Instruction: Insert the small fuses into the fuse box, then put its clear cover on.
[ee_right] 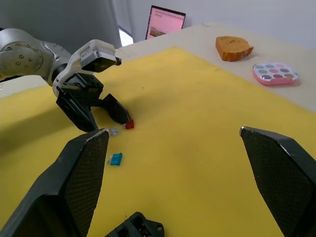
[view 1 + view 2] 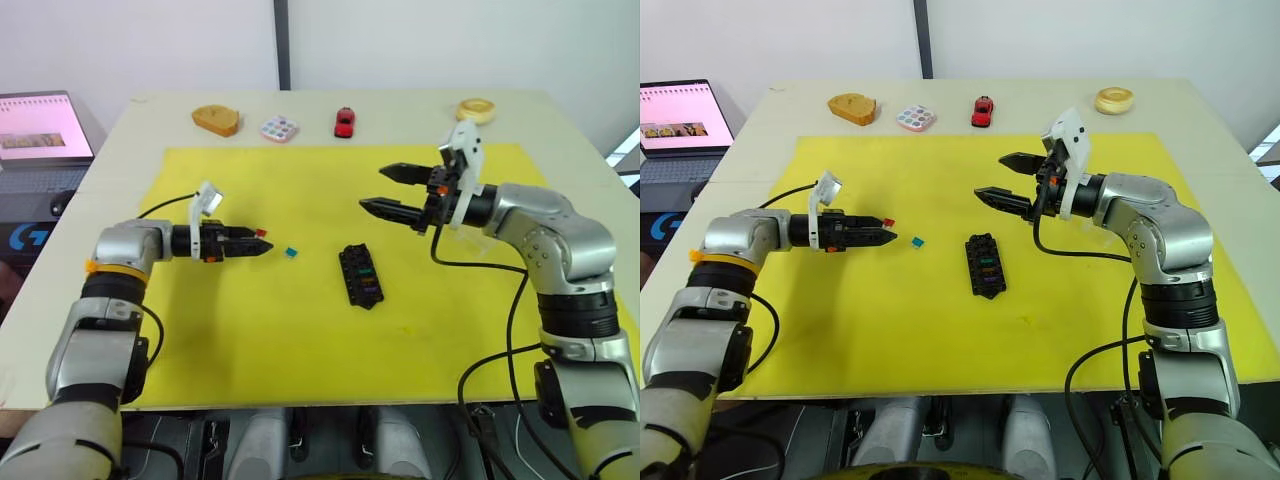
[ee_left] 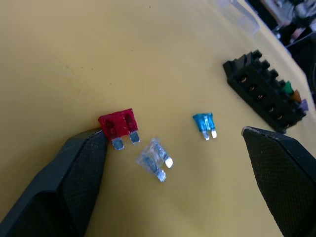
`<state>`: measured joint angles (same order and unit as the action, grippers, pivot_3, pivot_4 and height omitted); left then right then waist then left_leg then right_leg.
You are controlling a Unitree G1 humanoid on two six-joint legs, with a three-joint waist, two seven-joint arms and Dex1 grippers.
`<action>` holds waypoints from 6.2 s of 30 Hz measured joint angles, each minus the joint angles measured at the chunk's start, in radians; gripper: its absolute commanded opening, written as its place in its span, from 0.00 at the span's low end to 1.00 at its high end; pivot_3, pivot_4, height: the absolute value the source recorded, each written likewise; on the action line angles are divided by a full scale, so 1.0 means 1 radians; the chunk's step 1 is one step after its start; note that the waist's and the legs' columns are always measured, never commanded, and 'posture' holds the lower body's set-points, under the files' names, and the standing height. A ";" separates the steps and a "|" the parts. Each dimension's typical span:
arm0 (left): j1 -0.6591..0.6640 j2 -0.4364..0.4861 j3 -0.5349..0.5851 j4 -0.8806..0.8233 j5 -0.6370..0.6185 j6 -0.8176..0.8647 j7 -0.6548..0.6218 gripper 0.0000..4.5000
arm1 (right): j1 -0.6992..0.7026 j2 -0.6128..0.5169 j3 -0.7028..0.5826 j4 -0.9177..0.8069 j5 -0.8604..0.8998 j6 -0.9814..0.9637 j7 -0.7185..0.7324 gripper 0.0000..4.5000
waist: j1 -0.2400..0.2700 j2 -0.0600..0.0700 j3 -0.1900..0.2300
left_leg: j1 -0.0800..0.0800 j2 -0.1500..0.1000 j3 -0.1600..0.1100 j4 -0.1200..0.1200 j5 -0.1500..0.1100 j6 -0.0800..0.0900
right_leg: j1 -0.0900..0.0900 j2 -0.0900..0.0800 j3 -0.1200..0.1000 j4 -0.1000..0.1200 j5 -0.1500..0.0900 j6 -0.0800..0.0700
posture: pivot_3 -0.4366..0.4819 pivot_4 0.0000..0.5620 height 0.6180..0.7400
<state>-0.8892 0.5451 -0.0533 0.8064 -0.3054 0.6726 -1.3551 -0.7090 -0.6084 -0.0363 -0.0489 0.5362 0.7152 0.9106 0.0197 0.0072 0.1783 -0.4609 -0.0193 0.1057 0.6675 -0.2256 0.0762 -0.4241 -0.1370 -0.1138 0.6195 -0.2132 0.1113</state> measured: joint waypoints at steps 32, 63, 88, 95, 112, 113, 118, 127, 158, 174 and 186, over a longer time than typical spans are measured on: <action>-0.030 -0.096 0.123 0.202 0.004 -0.050 0.078 0.14 | 0.039 -0.197 0.146 -0.159 -0.068 0.018 0.157 1.00 | 0.019 0.003 -0.002 | 0.000 -0.005 0.000 0.012 -0.011 0.010 | 0.000 -0.013 -0.002 0.001 0.000 0.000 | 0.48 0.27 1.00; 0.366 0.014 0.325 -0.540 -0.322 0.387 0.251 0.01 | 0.061 -0.149 0.148 -0.149 -0.097 -0.007 0.145 1.00 | -0.029 0.003 -0.002 | -0.001 -0.005 0.001 0.011 -0.011 0.008 | -0.002 -0.013 -0.002 0.003 -0.002 0.004 | 0.48 0.27 1.00; 0.286 -0.133 0.447 -1.048 -0.864 0.462 0.650 0.00 | -0.379 0.206 -0.132 0.089 0.363 0.756 -0.153 0.88 | -0.032 0.003 -0.002 | -0.001 -0.006 0.002 0.010 -0.009 0.008 | 0.000 -0.011 -0.002 0.008 -0.002 0.005 | 0.48 0.27 1.00; 0.293 -0.120 0.418 -1.046 -0.864 0.409 0.657 0.00 | -0.381 0.219 -0.170 0.091 0.419 0.785 -0.197 0.88 | -0.031 0.003 -0.002 | -0.001 -0.006 0.002 0.010 -0.010 0.008 | 0.000 -0.010 -0.002 0.008 -0.003 0.005 | 0.48 0.27 1.00; 0.298 -0.113 0.376 -1.043 -0.868 0.360 0.657 0.00 | -0.381 0.255 -0.198 0.091 0.473 0.799 -0.279 0.40 | -0.031 0.003 -0.002 | -0.001 -0.006 0.003 0.010 -0.010 0.007 | 0.000 -0.010 -0.002 0.008 -0.003 0.006 | 0.48 0.27 1.00; 0.298 -0.113 0.376 -1.042 -0.868 0.360 0.657 0.00 | -0.381 0.256 -0.198 0.091 0.474 0.799 -0.279 0.40 | -0.031 0.003 -0.002 | -0.001 -0.006 0.003 0.010 -0.010 0.007 | 0.000 -0.010 -0.002 0.008 -0.003 0.006 | 0.48 0.27 1.00; 0.300 -0.113 0.370 -1.042 -0.867 0.357 0.658 0.00 | -0.381 0.257 -0.200 0.091 0.491 0.799 -0.280 0.40 | -0.032 0.003 -0.002 | -0.001 -0.006 0.003 0.010 -0.010 0.007 | -0.001 -0.010 -0.002 0.007 -0.003 0.006 | 0.48 0.27 1.00; 0.308 -0.108 0.351 -1.041 -0.873 0.334 0.648 0.00 | -0.377 0.256 -0.208 0.091 0.506 0.795 -0.292 0.01 | -0.032 0.003 -0.002 | -0.001 -0.006 0.003 0.010 -0.010 0.007 | -0.001 -0.010 -0.002 0.007 -0.003 0.006 | 0.48 0.27 1.00; 0.524 0.400 0.231 -1.171 -0.537 0.112 0.328 0.65 | -0.223 -0.121 0.351 0.077 -0.077 -0.204 0.475 0.00 | -0.035 0.003 -0.001 | -0.001 -0.005 0.009 -0.007 -0.007 -0.001 | -0.007 -0.009 0.001 -0.005 -0.003 0.005 | 0.48 0.27 1.00; 0.582 0.358 0.152 -1.282 -0.471 0.066 0.328 0.65 | -0.153 -0.069 0.372 0.299 -0.292 -0.522 0.576 0.00 | -0.033 0.003 0.000 | 0.000 -0.001 0.005 -0.007 -0.005 -0.003 | -0.005 -0.004 0.001 -0.005 -0.003 0.004 | 0.48 0.27 1.00; 0.586 0.358 0.125 -1.282 -0.425 0.054 0.329 0.65 | -0.134 -0.058 0.372 0.319 -0.353 -0.511 0.567 0.00 | -0.032 0.003 0.000 | 0.000 -0.001 0.004 -0.006 -0.005 -0.003 | -0.004 -0.003 0.001 -0.005 -0.003 0.004 | 0.48 0.27 1.00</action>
<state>-0.3037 0.9030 0.0715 -0.4753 -0.7308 0.7269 -1.0258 -0.8431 -0.6662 0.3357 0.2704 0.1831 0.2040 1.4773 -0.0127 0.0104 0.1779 -0.4609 -0.0205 0.1101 0.6615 -0.2305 0.0736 -0.4278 -0.1400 -0.1132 0.6145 -0.2159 0.1155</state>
